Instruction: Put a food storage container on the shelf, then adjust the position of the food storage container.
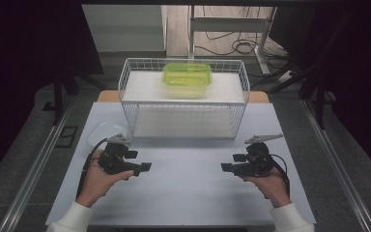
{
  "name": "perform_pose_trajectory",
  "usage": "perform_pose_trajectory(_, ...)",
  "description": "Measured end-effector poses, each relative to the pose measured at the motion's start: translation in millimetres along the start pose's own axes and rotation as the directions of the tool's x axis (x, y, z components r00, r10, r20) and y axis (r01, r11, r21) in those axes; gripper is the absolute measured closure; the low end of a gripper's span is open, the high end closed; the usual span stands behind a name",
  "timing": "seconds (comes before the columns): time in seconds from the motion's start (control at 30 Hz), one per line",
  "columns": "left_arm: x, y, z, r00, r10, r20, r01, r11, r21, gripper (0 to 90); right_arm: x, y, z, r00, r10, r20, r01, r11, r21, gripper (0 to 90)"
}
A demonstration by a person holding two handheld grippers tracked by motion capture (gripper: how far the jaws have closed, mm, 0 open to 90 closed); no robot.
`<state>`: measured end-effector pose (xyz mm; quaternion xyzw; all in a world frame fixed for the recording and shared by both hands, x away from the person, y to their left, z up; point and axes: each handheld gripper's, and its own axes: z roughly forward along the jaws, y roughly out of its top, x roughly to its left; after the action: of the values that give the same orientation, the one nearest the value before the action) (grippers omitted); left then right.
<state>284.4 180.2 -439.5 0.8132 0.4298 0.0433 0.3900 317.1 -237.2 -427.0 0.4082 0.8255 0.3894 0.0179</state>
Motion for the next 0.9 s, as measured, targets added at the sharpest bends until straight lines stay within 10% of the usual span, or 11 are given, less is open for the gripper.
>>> perform_pose_trajectory(0.5,1.7,4.0,-4.2,0.9989,0.019,-0.042,-0.019,0.9997,0.013,25.3,-2.2,-3.1,0.9,0.9999,0.008,0.011,-0.008,1.0000,0.001,30.4)
perform_pose_trajectory(0.9,28.6,20.9,-34.7,0.9956,-0.016,-0.092,0.019,0.9994,0.029,31.2,-2.3,-6.9,2.7,1.0000,0.004,0.004,-0.004,1.0000,0.008,30.4)
